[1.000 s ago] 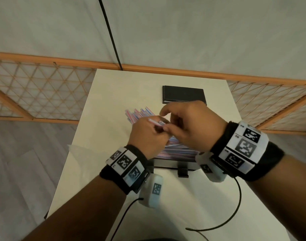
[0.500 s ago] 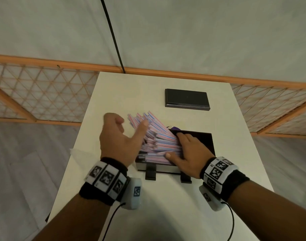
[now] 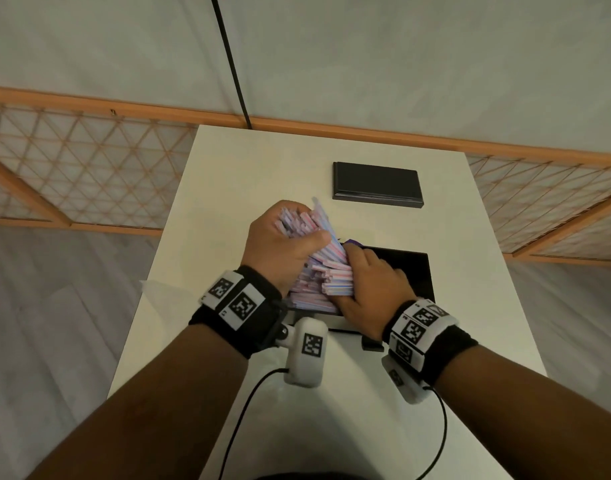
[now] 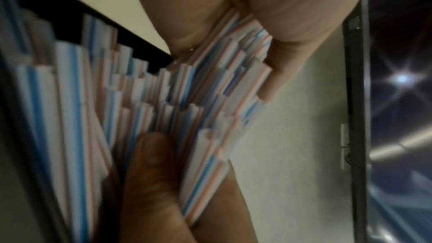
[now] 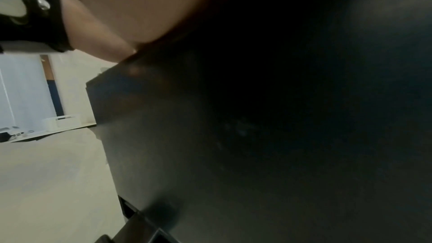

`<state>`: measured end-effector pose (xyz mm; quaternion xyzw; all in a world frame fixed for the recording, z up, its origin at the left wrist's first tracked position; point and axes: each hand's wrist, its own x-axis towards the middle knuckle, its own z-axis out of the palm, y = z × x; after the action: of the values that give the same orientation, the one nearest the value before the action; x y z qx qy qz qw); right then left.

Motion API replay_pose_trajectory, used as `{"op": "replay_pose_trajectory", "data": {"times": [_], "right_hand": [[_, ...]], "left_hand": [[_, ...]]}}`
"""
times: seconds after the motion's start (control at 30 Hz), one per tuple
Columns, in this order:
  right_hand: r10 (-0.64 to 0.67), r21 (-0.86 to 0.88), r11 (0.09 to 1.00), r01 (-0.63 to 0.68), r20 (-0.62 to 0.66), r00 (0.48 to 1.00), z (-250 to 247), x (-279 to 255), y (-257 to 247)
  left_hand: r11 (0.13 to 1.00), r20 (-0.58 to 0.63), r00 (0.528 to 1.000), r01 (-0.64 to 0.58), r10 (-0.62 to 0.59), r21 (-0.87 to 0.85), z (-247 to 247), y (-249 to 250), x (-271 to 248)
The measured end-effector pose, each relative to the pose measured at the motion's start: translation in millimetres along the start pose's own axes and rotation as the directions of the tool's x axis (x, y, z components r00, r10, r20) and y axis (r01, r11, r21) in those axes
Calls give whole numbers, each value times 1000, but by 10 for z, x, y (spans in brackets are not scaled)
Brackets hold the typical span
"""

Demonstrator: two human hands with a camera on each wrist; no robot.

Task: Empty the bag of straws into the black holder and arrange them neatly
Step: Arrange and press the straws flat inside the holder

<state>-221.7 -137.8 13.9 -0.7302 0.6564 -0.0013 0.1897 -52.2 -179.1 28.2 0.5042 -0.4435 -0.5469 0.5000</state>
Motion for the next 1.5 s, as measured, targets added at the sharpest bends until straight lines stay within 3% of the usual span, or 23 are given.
{"op": "replay_pose_trajectory", "data": {"times": [0.13, 0.2, 0.3, 0.4, 0.47, 0.57, 0.63, 0.73, 0.83, 0.97, 1.1, 1.23, 1.37, 1.5], "right_hand": [[9, -24, 1000, -11, -62, 998, -47, -26, -14], [29, -32, 999, -30, -34, 999, -23, -24, -8], [37, 9, 999, -37, -14, 999, 11, -18, 64], [15, 61, 998, -14, -19, 1000, -4, -15, 121], [-7, 66, 998, 8, -14, 1000, -9, -7, 126], [-26, 38, 999, 26, 4, 1000, 28, 10, 92], [-17, 8, 1000, 17, 24, 1000, 56, 26, 64], [-14, -31, 999, 15, 28, 1000, 66, 66, 34], [3, -8, 1000, -3, 12, 1000, 40, 85, -17], [-15, 13, 1000, 15, 16, 1000, -27, 45, -60], [20, 70, 997, -20, 1, 1000, -177, 13, 98], [80, 40, 996, -85, 116, 990, -133, 94, 241], [15, 84, 996, -25, 117, 993, 1, 96, 153], [39, 77, 996, -46, 85, 996, 87, 104, 91]], "left_hand": [[992, 42, 996, -72, 77, -99, 2, 47, -62], [992, -25, 997, -73, 71, -106, -45, 52, -88], [973, -222, 974, -3, -50, -231, -124, 38, -60], [918, -343, 907, 102, -244, -383, -189, -18, 12], [909, -339, 885, 185, -320, -374, -184, -34, 17], [832, -240, 861, 304, -449, -465, -142, -24, -20], [822, -293, 817, 334, -496, -462, -120, -35, -17], [892, -431, 786, 334, -442, -305, -93, -64, -29], [844, -375, 769, 385, -517, -375, -91, -58, -28], [905, -368, 831, 341, -417, -255, -113, -76, -35], [866, -329, 829, 320, -452, -383, -160, -47, -78], [843, -311, 805, 384, -506, -377, -54, -18, -167], [867, -343, 809, 371, -478, -332, -16, -4, -198], [913, -404, 825, 307, -395, -268, -110, -271, -110]]}}
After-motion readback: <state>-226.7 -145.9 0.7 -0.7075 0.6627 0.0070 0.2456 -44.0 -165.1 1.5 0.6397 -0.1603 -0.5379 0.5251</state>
